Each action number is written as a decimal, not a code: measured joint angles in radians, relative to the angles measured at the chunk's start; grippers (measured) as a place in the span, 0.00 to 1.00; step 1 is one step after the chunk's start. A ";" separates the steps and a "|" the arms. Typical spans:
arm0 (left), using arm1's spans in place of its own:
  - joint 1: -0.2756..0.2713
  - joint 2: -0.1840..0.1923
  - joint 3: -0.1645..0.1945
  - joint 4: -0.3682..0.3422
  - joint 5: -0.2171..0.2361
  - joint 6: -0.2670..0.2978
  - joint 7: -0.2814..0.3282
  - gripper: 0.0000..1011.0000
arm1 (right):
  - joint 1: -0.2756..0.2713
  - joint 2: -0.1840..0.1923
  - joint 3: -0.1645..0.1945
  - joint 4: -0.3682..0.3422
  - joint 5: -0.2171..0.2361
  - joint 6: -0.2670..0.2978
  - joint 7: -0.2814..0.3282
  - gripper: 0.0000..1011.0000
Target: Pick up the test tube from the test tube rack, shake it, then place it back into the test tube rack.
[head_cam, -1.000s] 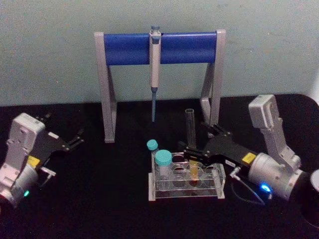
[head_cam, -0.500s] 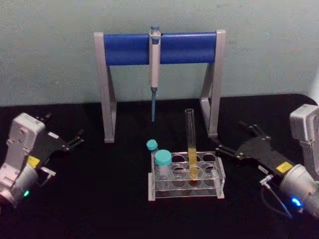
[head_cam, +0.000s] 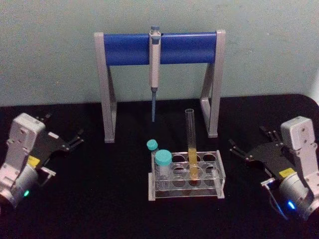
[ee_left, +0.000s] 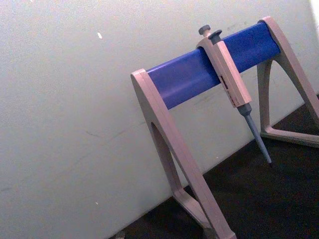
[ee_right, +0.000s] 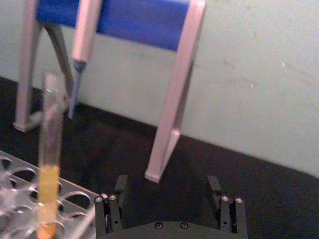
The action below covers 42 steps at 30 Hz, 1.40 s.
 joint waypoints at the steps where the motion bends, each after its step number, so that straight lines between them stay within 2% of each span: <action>1: 0.000 0.000 0.000 0.000 0.000 0.000 0.000 1.00 | 0.003 -0.005 -0.001 0.009 -0.005 0.000 -0.003 0.99; 10: 0.000 0.000 0.000 0.000 0.000 0.000 0.000 1.00 | 0.034 -0.055 0.001 0.102 -0.020 0.007 0.005 0.99; 42: 0.000 0.000 0.000 0.000 0.000 0.000 0.000 1.00 | 0.030 -0.049 0.000 0.092 -0.019 0.008 0.004 0.99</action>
